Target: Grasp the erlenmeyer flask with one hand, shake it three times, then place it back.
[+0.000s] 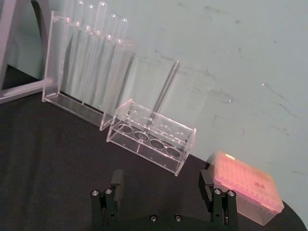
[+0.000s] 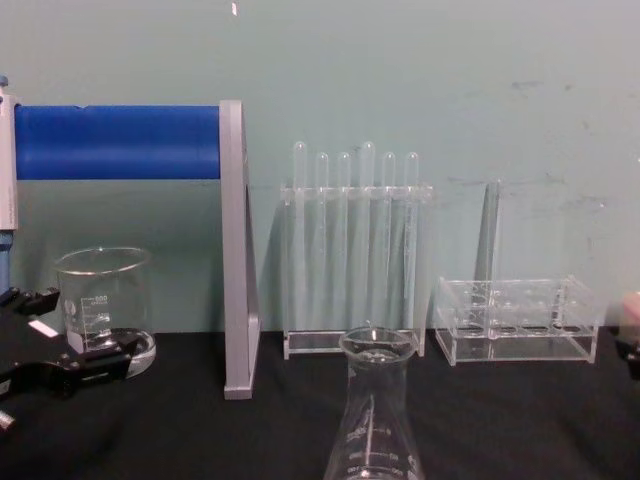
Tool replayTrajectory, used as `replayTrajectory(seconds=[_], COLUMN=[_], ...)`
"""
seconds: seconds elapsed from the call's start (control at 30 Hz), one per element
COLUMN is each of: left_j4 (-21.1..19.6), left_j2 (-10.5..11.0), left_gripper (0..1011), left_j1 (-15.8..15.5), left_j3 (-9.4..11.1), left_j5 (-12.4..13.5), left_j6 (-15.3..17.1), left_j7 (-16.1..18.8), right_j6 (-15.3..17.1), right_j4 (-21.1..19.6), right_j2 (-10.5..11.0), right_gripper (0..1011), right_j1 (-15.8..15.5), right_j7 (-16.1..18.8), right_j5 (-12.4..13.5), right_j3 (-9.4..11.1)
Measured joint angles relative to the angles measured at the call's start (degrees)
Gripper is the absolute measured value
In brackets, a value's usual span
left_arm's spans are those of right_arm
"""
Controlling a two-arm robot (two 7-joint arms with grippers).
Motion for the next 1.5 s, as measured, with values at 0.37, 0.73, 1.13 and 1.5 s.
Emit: replayTrajectory(seconds=[0.37,0.73,1.13,1.5], left_j4=[0.0,0.0,0.0,0.0], left_j2=[0.0,0.0,0.0,0.0], left_gripper=[1001,1001,1001,1001], left_j1=[0.0,0.0,0.0,0.0], left_j3=[0.0,0.0,0.0,0.0], left_j5=[0.0,0.0,0.0,0.0], left_j6=[0.0,0.0,0.0,0.0], left_j7=[0.0,0.0,0.0,0.0], right_j6=[1.6,2.3,5.9,10.2], right_j4=[-8.4,-20.0,-24.1,-23.4], right_j2=[2.4,6.6,6.1,4.3], right_gripper=[1000,1000,1000,1000], right_j1=[-6.0,-15.2,-17.1,-15.5], right_j7=[2.9,9.1,18.9,23.5], right_j5=[2.4,8.1,16.1,18.1], right_j3=[3.2,6.9,6.6,5.8])
